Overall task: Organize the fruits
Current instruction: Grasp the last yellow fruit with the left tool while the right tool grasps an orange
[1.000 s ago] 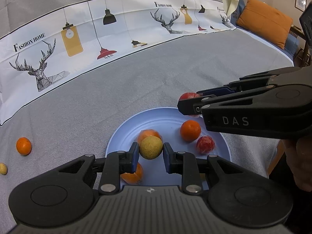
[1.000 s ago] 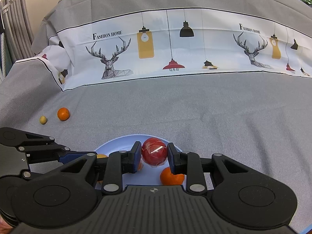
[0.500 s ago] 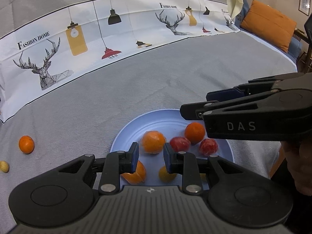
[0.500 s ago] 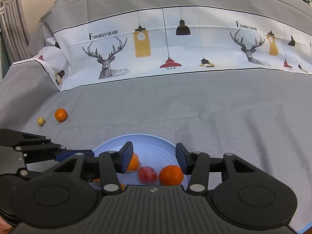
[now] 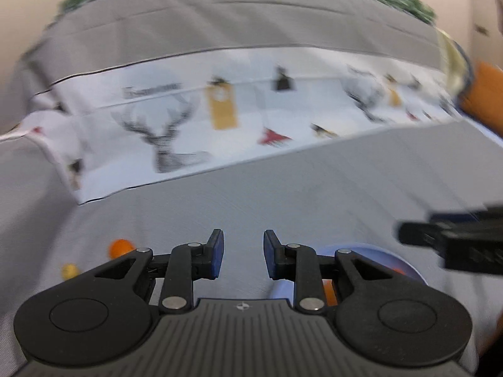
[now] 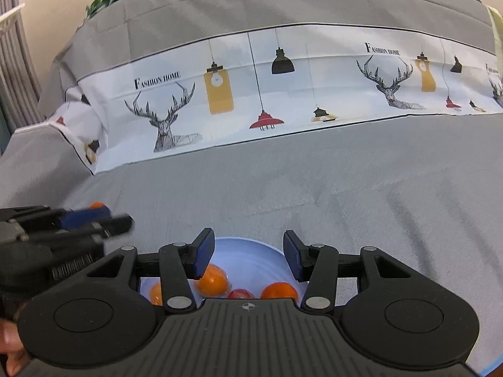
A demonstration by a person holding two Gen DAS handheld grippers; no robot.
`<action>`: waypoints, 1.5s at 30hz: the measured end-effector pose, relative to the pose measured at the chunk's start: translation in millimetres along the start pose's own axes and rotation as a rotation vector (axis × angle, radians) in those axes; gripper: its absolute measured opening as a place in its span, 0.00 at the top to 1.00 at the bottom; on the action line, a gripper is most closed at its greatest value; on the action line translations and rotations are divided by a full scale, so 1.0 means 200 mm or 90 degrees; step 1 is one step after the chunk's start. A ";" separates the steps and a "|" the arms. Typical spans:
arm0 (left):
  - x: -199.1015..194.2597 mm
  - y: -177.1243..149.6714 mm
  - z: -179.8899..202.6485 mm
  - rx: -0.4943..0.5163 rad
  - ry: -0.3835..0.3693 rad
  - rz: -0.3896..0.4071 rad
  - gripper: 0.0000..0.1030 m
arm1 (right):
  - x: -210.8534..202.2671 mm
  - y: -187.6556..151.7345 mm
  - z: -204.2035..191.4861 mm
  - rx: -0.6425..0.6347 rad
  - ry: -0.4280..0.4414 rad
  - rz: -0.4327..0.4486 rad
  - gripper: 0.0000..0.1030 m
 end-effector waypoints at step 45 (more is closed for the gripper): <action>0.43 -0.17 -1.26 -0.486 0.278 -0.136 0.59 | 1.02 0.02 -1.28 -0.201 0.275 -0.107 0.44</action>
Point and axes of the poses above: each gripper's, at about its wrist camera, not at the fingertips, and x roughly the way its jaws point, z to its right, y to its top, the point moved 9 cm from there along x, roughly the way its jaws point, and after that the axes turned 4 degrees about -x, right-handed, at the moved point
